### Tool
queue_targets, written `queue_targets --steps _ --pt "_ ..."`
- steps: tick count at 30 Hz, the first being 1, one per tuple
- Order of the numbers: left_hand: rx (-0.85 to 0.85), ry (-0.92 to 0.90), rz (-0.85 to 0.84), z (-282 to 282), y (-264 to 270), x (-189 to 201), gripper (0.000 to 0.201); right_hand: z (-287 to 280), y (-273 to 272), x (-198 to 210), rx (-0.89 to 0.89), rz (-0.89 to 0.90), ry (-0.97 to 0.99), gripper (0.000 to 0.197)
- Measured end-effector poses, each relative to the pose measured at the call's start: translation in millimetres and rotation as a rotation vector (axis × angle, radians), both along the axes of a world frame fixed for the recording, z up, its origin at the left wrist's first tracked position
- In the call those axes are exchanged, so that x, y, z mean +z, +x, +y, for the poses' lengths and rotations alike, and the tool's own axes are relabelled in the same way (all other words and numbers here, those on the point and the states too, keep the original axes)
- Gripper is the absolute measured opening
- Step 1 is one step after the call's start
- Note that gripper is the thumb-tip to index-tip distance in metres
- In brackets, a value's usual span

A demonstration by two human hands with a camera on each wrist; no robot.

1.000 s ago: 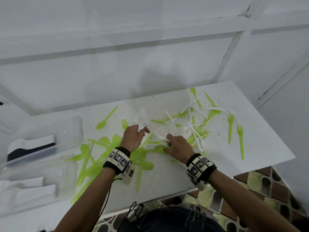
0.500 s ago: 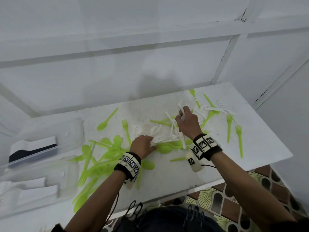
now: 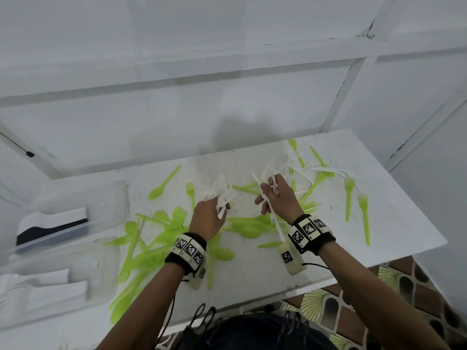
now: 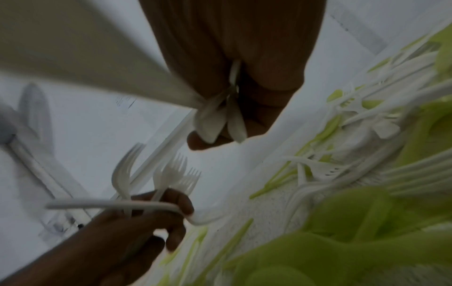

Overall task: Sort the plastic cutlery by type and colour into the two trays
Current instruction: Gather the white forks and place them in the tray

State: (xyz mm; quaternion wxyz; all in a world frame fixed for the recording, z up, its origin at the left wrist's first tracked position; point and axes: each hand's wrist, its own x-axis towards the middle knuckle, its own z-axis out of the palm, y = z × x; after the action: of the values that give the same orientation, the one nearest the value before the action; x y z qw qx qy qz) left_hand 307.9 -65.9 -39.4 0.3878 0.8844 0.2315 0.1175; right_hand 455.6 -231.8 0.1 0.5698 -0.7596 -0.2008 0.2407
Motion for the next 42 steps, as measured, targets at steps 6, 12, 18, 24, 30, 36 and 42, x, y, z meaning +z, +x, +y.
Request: queue_targets --steps 6,12,18,24,30,36,42 --pt "-0.218 -0.298 -0.089 18.6 -8.2 15.6 0.038 12.4 -6.8 -14.4 0.045 -0.013 0.031 0.022" --pt "-0.243 -0.036 0.127 33.6 -16.5 10.2 0.069 21.1 -12.7 -21.1 0.171 0.070 -0.004 0.021" --pt "-0.244 -0.068 0.230 36.4 -17.2 27.5 0.057 22.3 -17.6 -25.8 0.220 0.110 -0.060 0.037" --pt "-0.234 -0.410 0.063 31.9 -18.4 26.4 0.042 22.5 -20.9 -33.5 0.163 -0.058 -0.180 0.014" --pt "-0.258 -0.678 0.013 36.4 -19.4 26.3 0.080 18.7 -25.3 -34.3 0.062 0.045 -0.199 0.021" --pt "-0.175 -0.643 -0.058 36.4 -23.6 20.0 0.049 12.6 -31.1 -29.9 -0.006 0.026 -0.148 0.023" --pt "-0.052 -0.451 -0.128 20.9 -6.9 12.5 0.033 19.6 -42.3 -25.4 0.038 0.030 -0.090 0.026"
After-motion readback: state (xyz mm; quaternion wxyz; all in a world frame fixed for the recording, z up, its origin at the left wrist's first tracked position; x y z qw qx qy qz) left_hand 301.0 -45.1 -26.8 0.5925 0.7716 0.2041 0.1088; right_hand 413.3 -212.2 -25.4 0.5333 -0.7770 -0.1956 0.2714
